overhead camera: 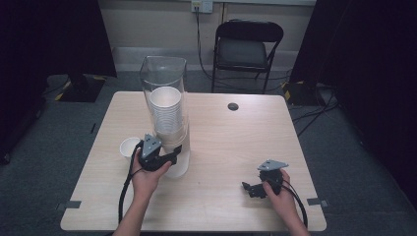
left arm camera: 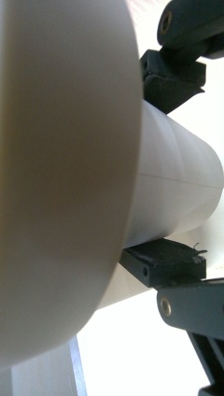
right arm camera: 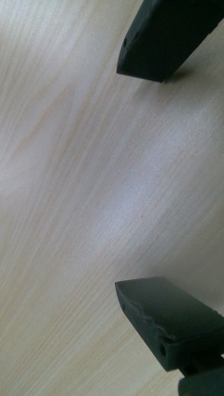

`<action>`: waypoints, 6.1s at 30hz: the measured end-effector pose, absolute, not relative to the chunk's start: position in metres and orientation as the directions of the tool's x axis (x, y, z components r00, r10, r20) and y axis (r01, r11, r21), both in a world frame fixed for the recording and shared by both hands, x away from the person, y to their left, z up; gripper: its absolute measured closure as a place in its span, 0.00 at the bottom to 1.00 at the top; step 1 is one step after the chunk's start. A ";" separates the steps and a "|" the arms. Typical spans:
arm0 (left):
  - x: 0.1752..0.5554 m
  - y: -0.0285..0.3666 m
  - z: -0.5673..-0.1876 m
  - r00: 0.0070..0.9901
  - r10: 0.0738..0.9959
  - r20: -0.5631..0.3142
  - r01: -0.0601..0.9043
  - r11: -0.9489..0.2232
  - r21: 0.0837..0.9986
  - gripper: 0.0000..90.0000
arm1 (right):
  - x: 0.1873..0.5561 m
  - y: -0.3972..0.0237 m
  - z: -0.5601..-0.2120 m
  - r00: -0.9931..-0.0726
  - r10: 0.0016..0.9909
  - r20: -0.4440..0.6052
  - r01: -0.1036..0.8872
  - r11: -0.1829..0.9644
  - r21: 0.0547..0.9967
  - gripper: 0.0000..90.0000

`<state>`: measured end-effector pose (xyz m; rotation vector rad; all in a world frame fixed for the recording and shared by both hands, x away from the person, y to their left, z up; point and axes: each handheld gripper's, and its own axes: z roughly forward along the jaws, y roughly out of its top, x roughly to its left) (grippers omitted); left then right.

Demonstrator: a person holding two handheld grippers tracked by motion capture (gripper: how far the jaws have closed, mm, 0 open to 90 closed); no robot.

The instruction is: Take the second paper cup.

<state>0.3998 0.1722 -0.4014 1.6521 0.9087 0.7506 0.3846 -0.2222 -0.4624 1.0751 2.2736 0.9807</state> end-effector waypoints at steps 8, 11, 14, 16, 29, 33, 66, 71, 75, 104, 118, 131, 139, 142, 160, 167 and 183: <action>0.399 0.170 -0.406 0.506 0.862 0.018 0.175 -0.123 0.977 0.38 | 0.384 -0.222 -0.462 -0.602 0.794 -0.084 0.484 0.446 0.753 0.00; 0.398 0.169 -0.408 0.498 0.867 0.007 0.172 -0.107 0.979 0.38 | 0.384 -0.222 -0.462 -0.602 0.794 -0.085 0.484 0.447 0.753 0.00; 0.398 0.169 -0.408 0.496 0.868 0.005 0.172 -0.104 0.980 0.38 | 0.385 -0.222 -0.462 -0.601 0.794 -0.087 0.484 0.448 0.752 0.00; 0.398 0.169 -0.407 0.497 0.868 0.007 0.174 -0.107 0.979 0.38 | 0.385 -0.222 -0.462 -0.602 0.794 -0.087 0.483 0.449 0.752 0.00; 0.396 0.168 -0.409 0.483 0.873 0.069 0.161 -0.166 0.973 0.39 | 0.385 -0.222 -0.462 -0.602 0.794 -0.087 0.483 0.448 0.752 0.00; 0.395 0.168 -0.409 0.476 0.876 0.076 0.161 -0.171 0.972 0.40 | 0.385 -0.222 -0.462 -0.602 0.794 -0.086 0.483 0.448 0.752 0.00; 0.369 0.158 -0.452 0.614 0.787 0.058 0.313 -0.310 0.898 0.40 | 0.386 -0.222 -0.462 -0.612 0.785 -0.089 0.476 0.456 0.752 0.00; 0.364 0.158 -0.455 0.634 0.772 0.046 0.311 -0.308 0.899 0.40 | 0.386 -0.222 -0.462 -0.612 0.786 -0.089 0.476 0.457 0.751 0.00; 0.359 0.156 -0.457 0.660 0.750 0.046 0.302 -0.321 0.898 0.39 | 0.386 -0.221 -0.462 -0.607 0.790 -0.089 0.480 0.453 0.751 0.00; 0.368 0.099 -0.464 0.792 0.610 0.020 0.268 -0.377 0.887 0.37 | 0.386 -0.214 -0.463 -0.581 0.810 -0.082 0.494 0.431 0.755 0.00; 0.373 0.090 -0.464 0.798 0.602 0.014 0.299 -0.417 0.858 0.34 | 0.386 -0.214 -0.463 -0.581 0.810 -0.084 0.493 0.432 0.755 0.00; 0.369 0.100 -0.461 0.790 0.612 0.034 0.331 -0.473 0.817 0.22 | 0.386 -0.214 -0.462 -0.579 0.811 -0.085 0.494 0.433 0.754 0.00; 0.364 0.116 -0.460 0.785 0.620 0.009 0.339 -0.442 0.830 0.18 | 0.386 -0.214 -0.463 -0.582 0.809 -0.083 0.493 0.432 0.755 0.00; 0.362 0.125 -0.458 0.782 0.623 0.017 0.339 -0.448 0.828 0.18 | 0.386 -0.214 -0.463 -0.582 0.809 -0.083 0.493 0.432 0.755 0.00; 0.352 0.173 -0.459 0.747 0.665 0.004 0.368 -0.418 0.831 0.18 | 0.386 -0.214 -0.463 -0.580 0.810 -0.083 0.494 0.431 0.755 0.00; 0.351 0.185 -0.461 0.743 0.669 0.021 0.364 -0.430 0.826 0.18 | 0.386 -0.214 -0.462 -0.580 0.810 -0.086 0.494 0.433 0.754 0.00; 0.344 0.232 -0.466 0.705 0.709 0.004 0.401 -0.403 0.823 0.18 | 0.386 -0.214 -0.462 -0.579 0.811 -0.085 0.495 0.433 0.754 0.00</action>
